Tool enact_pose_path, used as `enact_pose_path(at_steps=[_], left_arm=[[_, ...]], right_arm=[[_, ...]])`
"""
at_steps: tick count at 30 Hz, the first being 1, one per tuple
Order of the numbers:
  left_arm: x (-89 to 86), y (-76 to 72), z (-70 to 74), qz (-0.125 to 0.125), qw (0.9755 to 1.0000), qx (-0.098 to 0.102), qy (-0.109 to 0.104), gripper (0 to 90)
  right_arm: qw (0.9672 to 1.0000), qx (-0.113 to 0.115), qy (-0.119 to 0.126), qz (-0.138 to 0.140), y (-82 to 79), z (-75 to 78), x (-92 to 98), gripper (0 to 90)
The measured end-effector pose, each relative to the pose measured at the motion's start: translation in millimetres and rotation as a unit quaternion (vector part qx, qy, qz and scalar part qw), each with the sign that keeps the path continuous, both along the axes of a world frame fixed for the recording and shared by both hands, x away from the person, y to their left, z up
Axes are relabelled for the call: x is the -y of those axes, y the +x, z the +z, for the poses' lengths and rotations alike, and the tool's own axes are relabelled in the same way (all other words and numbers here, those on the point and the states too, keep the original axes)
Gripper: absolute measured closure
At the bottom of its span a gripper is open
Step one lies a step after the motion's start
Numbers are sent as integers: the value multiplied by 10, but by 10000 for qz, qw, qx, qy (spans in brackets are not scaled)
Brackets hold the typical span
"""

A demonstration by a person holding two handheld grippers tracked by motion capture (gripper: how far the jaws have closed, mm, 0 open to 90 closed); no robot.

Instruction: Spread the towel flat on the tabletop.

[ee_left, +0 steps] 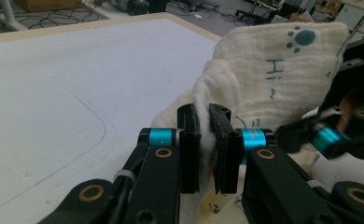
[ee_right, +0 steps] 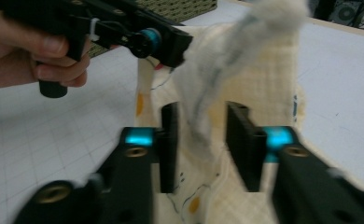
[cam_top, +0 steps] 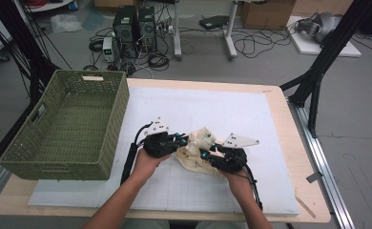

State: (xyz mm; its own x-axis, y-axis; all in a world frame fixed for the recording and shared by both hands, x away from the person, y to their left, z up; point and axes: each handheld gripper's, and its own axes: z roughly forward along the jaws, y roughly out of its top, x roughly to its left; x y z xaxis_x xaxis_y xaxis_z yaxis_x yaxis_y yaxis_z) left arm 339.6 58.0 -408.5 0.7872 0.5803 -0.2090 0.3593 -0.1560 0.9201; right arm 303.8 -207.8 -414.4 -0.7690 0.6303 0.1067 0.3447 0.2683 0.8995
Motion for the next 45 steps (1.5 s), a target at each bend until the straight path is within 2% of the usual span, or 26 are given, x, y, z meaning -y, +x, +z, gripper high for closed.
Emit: enact_pose_path(at_steps=[2,3,6,12,16,18,21,23,25,28,30,33,36,37,38,40,41,43,45], left_arm=[[-51,15,-2,90,9999,-13,-47,822],[-70,21,-5,98,9999,-38,-74,822],[-130,29,-24,264,9996,-37,-66,838],[-262,69,-96,734,9971,-202,-16,845],[-328,90,-113,1122,9936,-110,63,846],[-355,117,-127,1331,9910,-91,110,848],[-405,175,-155,1673,9858,-98,141,850],[-430,208,-167,1831,9830,-117,85,853],[-449,237,-180,1915,9814,-137,21,856],[-432,278,-194,2003,9796,-145,50,857],[-405,307,-186,2044,9788,-82,92,857],[-357,363,-186,2051,9785,-84,172,856],[-327,403,-234,2073,9781,-107,138,841],[-316,408,-253,2080,9778,-164,185,818],[-316,407,-257,2083,9776,-209,229,749],[-336,402,-251,2068,9776,-351,198,556],[-351,391,-235,2050,9779,-343,211,505],[-371,363,-201,2008,9790,-252,265,473],[-381,317,-159,1868,9815,-136,408,459]], right_arm=[[9997,-172,65,-161,56,-13,37,836],[9994,-231,102,-254,88,-21,88,866],[9985,-310,73,-447,132,-13,217,872],[9955,-303,7,-897,178,39,503,872],[9914,-476,-111,-1218,245,38,674,872],[9889,-546,-156,-1374,301,24,741,872],[9844,-695,-410,-1562,419,10,797,872],[9824,-676,-528,-1661,500,20,815,872],[9809,-563,-678,-1731,576,35,817,872],[9776,-549,-910,-1816,706,27,796,872],[9748,-454,-1068,-1907,790,20,762,872],[9665,-334,-1403,-2121,925,16,693,872],[9612,-231,-1507,-2298,1024,-7,668,871],[9590,-272,-1525,-2374,1047,-15,662,870],[9583,-284,-1534,-2394,1076,-27,666,866],[9558,-308,-1490,-2516,1080,-33,693,804],[9565,-339,-1372,-2554,1072,-27,721,745],[9573,-363,-1179,-2615,1042,1,781,677],[9597,-331,-964,-2618,986,34,831,618]])
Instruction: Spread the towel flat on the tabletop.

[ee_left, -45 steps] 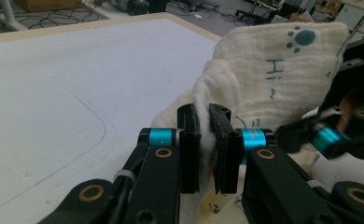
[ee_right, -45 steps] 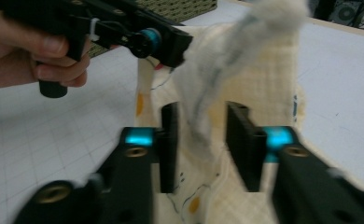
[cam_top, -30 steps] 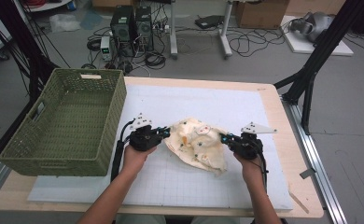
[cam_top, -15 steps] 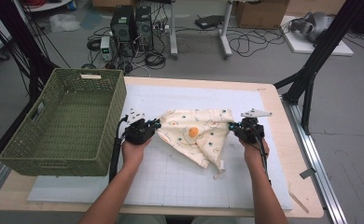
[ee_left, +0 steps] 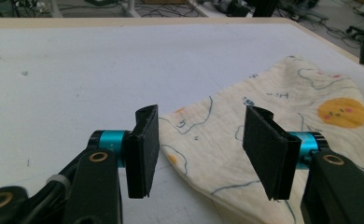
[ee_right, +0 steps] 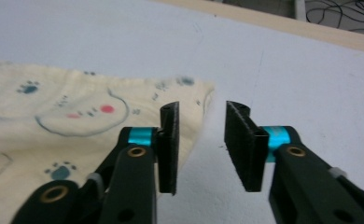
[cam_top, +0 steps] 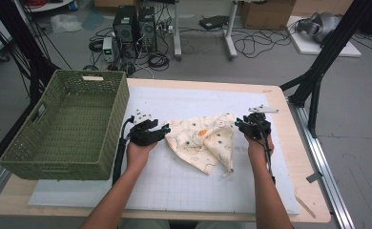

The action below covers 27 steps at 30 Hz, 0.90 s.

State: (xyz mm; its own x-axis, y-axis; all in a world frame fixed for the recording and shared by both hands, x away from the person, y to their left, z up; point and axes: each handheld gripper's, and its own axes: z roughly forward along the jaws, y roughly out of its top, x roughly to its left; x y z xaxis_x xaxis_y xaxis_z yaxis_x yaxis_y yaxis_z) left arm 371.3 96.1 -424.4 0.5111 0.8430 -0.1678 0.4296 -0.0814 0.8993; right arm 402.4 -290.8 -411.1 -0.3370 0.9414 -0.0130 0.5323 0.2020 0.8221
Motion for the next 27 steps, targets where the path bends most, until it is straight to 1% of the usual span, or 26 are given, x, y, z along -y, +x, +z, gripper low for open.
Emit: enact_pose_path(at_steps=[1,3,4,6,7,8,9,10,13,14,16,19,20,21,22,23,25,27], left_arm=[[6,-37,18,-115,9999,67,71,457],[21,-101,36,-362,9992,105,136,456],[30,-123,39,-453,9988,117,155,456],[53,-180,41,-673,9976,100,146,454],[74,-217,36,-781,9968,99,115,450],[91,-244,31,-888,9959,88,123,451],[116,-270,20,-974,9951,68,124,450],[134,-288,11,-1041,9945,22,139,445],[228,-337,-14,-1340,9907,-180,155,399],[253,-350,-18,-1393,9899,-196,148,396],[328,-387,-32,-1501,9884,-187,159,387],[426,-424,-70,-1652,9854,-229,354,372],[461,-432,-85,-1699,9843,-236,414,369],[492,-440,-95,-1701,9840,-244,463,369],[518,-444,-102,-1729,9836,-253,446,367],[542,-449,-106,-1769,9830,-297,385,364],[616,-465,-120,-1887,9807,-351,378,362],[699,-489,-142,-2035,9769,-390,518,361]], right_arm=[[10000,61,77,-12,-40,16,23,596],[9995,-5,317,56,-108,51,60,524],[9985,-7,532,158,-152,74,70,506],[9970,194,693,292,-260,104,49,486],[9967,239,705,332,-317,121,31,463],[9960,272,729,439,-388,136,8,457],[9958,296,682,530,-443,145,-11,443],[9960,341,578,597,-497,151,-30,425],[9961,415,378,676,-655,153,-66,382],[9956,468,329,748,-714,145,-72,366],[9945,502,302,863,-804,130,-80,357],[9943,539,175,906,-905,101,-80,324],[9943,511,184,918,-935,87,-73,308],[9940,477,249,949,-961,73,-60,306],[9940,438,306,956,-991,58,-48,306],[9940,423,294,969,-1017,44,-38,305],[9940,363,291,991,-1070,14,-9,298],[9940,345,358,979,-1101,-3,24,293]])
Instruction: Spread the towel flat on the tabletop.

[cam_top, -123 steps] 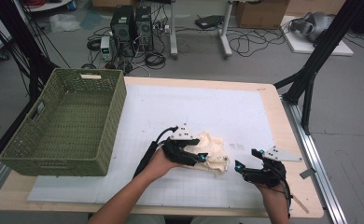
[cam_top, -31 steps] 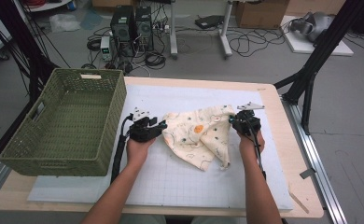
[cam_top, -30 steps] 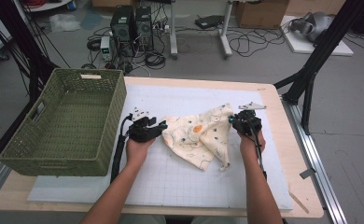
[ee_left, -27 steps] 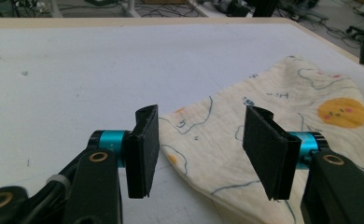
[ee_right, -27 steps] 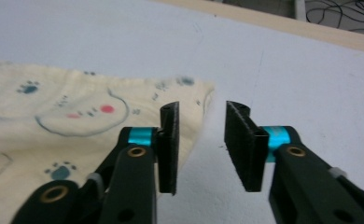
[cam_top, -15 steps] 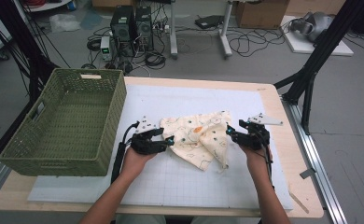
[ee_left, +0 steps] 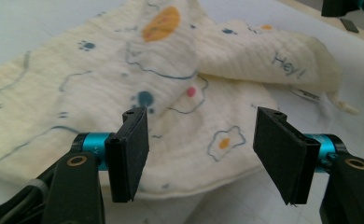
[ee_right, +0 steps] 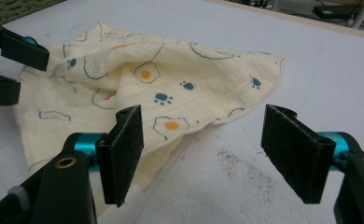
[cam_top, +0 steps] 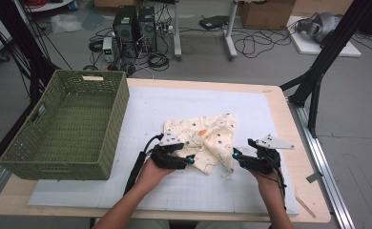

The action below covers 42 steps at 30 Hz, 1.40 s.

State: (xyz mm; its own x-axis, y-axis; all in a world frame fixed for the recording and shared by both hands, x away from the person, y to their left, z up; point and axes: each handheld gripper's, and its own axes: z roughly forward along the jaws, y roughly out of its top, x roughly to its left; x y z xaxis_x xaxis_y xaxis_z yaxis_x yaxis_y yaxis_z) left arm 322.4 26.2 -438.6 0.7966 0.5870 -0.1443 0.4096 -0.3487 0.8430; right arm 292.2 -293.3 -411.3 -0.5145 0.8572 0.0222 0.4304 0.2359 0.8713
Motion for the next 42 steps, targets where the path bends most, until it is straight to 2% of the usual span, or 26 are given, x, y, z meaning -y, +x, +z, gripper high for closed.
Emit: enact_pose_path(at_steps=[3,6,8,11,14,15,17,19,22,27,28,30,32,34,38,40,42], left_arm=[[126,-31,-48,-226,9994,-5,251,372],[219,-57,-82,-398,9984,-4,402,432],[272,-66,-107,-511,9971,25,570,445],[320,-93,-120,-526,9956,176,757,466],[313,-100,-117,-530,9949,271,819,530],[310,-108,-112,-562,9946,299,817,585],[296,-110,-115,-575,9953,254,739,767],[243,-87,-114,-534,9962,158,663,844],[119,-83,-104,-401,9978,99,519,853],[-231,-104,-94,-130,9996,23,257,853],[-337,-106,-84,-63,9998,0,191,852],[-422,-114,-71,1,9999,-8,120,852],[-515,-115,-52,70,10000,10,48,852],[-575,-114,-34,113,9999,11,14,852],[-647,-118,-18,182,9998,12,-36,851],[-687,-110,-13,247,9997,18,-58,851],[-730,-106,-6,286,9996,19,-65,851]], right_arm=[[10000,-27,76,-42,-18,3,40,292],[9998,-42,178,-83,-27,6,59,292],[9999,-49,148,-58,-27,-8,52,293],[9999,-100,121,-13,-18,-28,27,294],[9998,-142,128,55,-7,-40,8,295],[9998,-128,98,74,-3,-45,3,295],[9998,-167,101,64,-5,-54,-2,295],[9998,-185,78,50,-6,-63,3,295],[9998,-187,88,15,-10,-72,24,296],[9994,-246,239,4,-13,-81,32,297],[9991,-258,325,39,-12,-78,22,297],[9980,-265,545,182,-21,-56,-34,305],[9969,-267,651,345,-27,-36,-122,317],[9961,-324,647,501,-28,-40,-239,326],[9945,-501,222,894,-11,-136,-512,336],[9936,-564,9,979,8,-192,-611,369],[9932,-654,-248,933,36,-245,-669,427]])
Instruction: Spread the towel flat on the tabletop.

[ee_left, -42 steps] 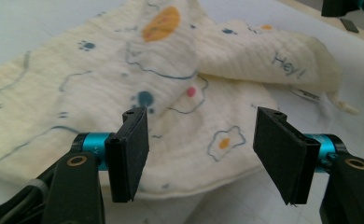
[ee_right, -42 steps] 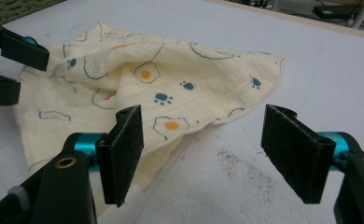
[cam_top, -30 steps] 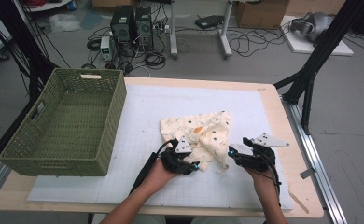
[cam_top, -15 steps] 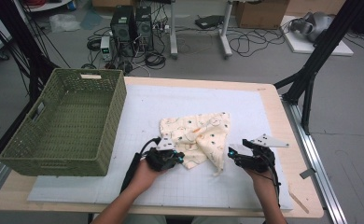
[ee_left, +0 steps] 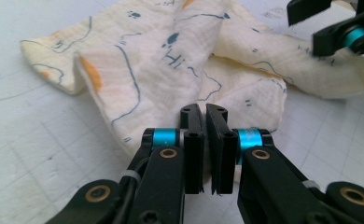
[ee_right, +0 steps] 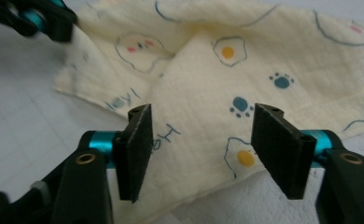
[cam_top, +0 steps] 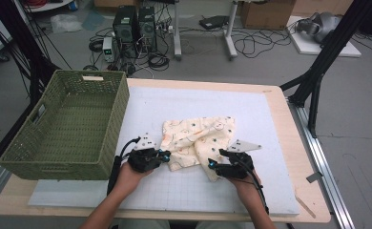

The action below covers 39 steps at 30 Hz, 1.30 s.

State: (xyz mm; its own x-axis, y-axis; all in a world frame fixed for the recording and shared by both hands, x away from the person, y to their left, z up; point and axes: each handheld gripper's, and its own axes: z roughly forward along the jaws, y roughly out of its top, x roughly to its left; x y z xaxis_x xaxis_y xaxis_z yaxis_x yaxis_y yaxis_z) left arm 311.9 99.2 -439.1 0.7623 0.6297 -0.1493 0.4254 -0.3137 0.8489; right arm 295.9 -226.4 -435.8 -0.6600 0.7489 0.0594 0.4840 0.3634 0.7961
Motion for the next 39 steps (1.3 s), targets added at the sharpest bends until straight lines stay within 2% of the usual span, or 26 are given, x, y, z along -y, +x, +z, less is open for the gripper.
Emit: enact_pose_path(at_steps=[2,3,5,7,10,11,14,17,20,22,24,26,28,32,35,38,39], left_arm=[[-45,7,8,13,10000,-2,12,851],[-63,10,12,39,10000,-3,-27,851],[-104,20,27,89,9999,11,-45,851],[-149,33,43,157,9998,16,-105,851],[-195,40,47,218,9996,-8,-158,851],[-204,42,47,213,9996,-16,-163,851],[-209,41,48,217,9996,-25,-190,851],[-196,39,39,181,9997,-47,-177,851],[-115,20,12,-25,9997,-99,-210,852],[-46,0,2,-97,9999,-49,-76,852],[-17,-11,-13,-61,10000,28,59,851],[-53,-1,-11,69,10000,51,44,847],[-91,8,-1,207,9998,69,-22,829],[-136,30,15,395,9991,76,-161,662],[-136,29,32,375,9991,138,-173,536],[-143,9,95,346,9985,326,-259,509],[-148,5,115,306,9984,368,-303,510]], right_arm=[[9997,-103,-216,33,44,-57,-13,495],[9992,-272,-286,97,72,-101,-13,534],[9990,-148,-404,156,67,-124,-5,608],[9989,-163,-394,173,70,-118,11,723],[9981,-82,-568,206,72,-104,43,865],[9979,-46,-621,176,73,-101,52,875],[9960,82,-888,-27,86,-78,112,879],[9951,169,-886,-411,125,-50,270,880],[9926,288,-804,-859,157,-13,484,879],[9905,324,-832,-1043,161,-2,548,870],[9879,374,-947,-1166,155,-12,558,806],[9884,460,-870,-1159,140,-4,579,757],[9913,532,-559,-1069,115,34,610,719],[9939,703,-224,-814,36,117,589,671],[9953,734,-144,-619,1,138,531,614],[9966,706,-70,-420,-31,135,464,569],[9976,646,-44,-261,-47,128,426,564]])
